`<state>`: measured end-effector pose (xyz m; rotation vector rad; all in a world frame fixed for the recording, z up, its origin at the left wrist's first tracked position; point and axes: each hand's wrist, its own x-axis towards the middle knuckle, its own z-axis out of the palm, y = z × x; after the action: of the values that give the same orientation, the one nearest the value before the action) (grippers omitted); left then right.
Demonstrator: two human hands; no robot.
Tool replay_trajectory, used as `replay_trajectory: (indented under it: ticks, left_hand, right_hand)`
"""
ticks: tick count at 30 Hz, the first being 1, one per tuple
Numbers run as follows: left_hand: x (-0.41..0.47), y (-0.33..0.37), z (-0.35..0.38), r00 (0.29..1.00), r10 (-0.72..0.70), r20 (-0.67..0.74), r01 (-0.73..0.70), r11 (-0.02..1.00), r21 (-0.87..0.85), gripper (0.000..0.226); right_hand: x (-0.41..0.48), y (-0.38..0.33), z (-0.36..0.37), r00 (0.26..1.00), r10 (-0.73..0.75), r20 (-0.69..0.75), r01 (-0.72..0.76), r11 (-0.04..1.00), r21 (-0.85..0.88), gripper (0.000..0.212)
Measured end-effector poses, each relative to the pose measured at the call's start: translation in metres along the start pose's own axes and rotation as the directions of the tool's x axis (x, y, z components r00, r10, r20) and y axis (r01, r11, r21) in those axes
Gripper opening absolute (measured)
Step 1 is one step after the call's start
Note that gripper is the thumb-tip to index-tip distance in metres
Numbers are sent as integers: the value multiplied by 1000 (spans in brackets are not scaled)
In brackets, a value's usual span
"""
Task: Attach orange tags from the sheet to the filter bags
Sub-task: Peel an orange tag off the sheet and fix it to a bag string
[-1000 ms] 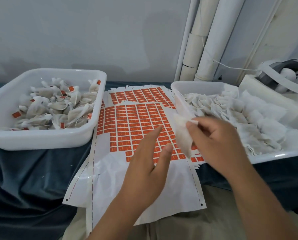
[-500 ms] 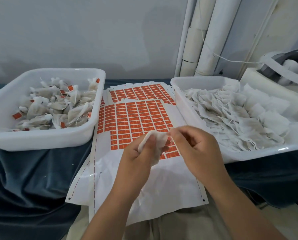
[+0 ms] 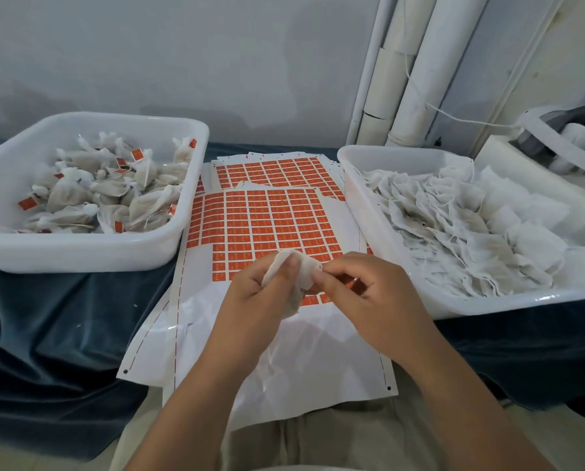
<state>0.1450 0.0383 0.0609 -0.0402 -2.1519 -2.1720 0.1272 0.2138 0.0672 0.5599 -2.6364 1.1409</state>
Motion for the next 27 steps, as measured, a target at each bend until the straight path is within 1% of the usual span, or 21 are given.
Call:
replay_trajectory:
  ticks: [3,6,8,10,12,13,15,17,18,20,22,23,24,25,27]
  left_hand:
    - [3,-2,-4,999,-36,-27,37,999,34,32]
    - [9,-5,-9,994,-108,-26,109,993,49,22]
    - [10,-5,-12,992,-127,4,126,989,72,20]
    - [9,-5,-14,994,-94,49,88,990,110,22]
    - [7,-2,-15,995,-30,94,14,987,162,18]
    - [6,1,-14,993,-6,117,-15,983,183,16]
    - [6,3,-14,989,21,144,-51,977,206,25]
    - [6,2,-14,990,24,140,-55,974,219,34]
    - [5,2,-14,990,20,137,-50,975,218,35]
    - [4,1,-13,988,21,151,-50,979,196,37]
    - [3,-1,-11,983,21,180,-53,983,178,39]
    - [3,-1,-10,981,17,195,-51,984,173,39]
    - [2,-2,-9,977,17,212,-54,983,174,40]
    - [1,-2,-8,973,22,232,-65,981,181,40]
    - [-1,-3,-6,965,56,255,-114,969,220,40]
  right_hand:
    - [1,1,-1,1000,18,-3,-18,1000,11,12]
    - [0,0,-4,999,36,-27,-35,999,32,13]
    - [-1,-1,-4,999,44,8,-45,997,57,17]
    - [-2,-1,-1,996,58,64,-61,997,56,22]
    - [-1,-3,2,994,69,89,-76,994,76,28]
    - [-1,-4,3,991,84,100,-96,989,116,31]
    - [1,-5,0,980,140,143,-171,955,240,34]
    - [2,-5,-5,961,194,195,-260,874,410,31]
    - [2,-3,-7,952,205,226,-297,793,532,30]
    - [3,1,-9,940,200,277,-342,550,762,30]
    - [6,5,-8,926,214,312,-368,315,875,31]
    - [7,6,-7,918,225,326,-375,230,898,31]
    - [8,7,-6,912,234,336,-379,173,909,30]
    - [8,8,-6,911,239,335,-377,155,913,29]
    - [7,10,-7,919,242,312,-363,205,909,30]
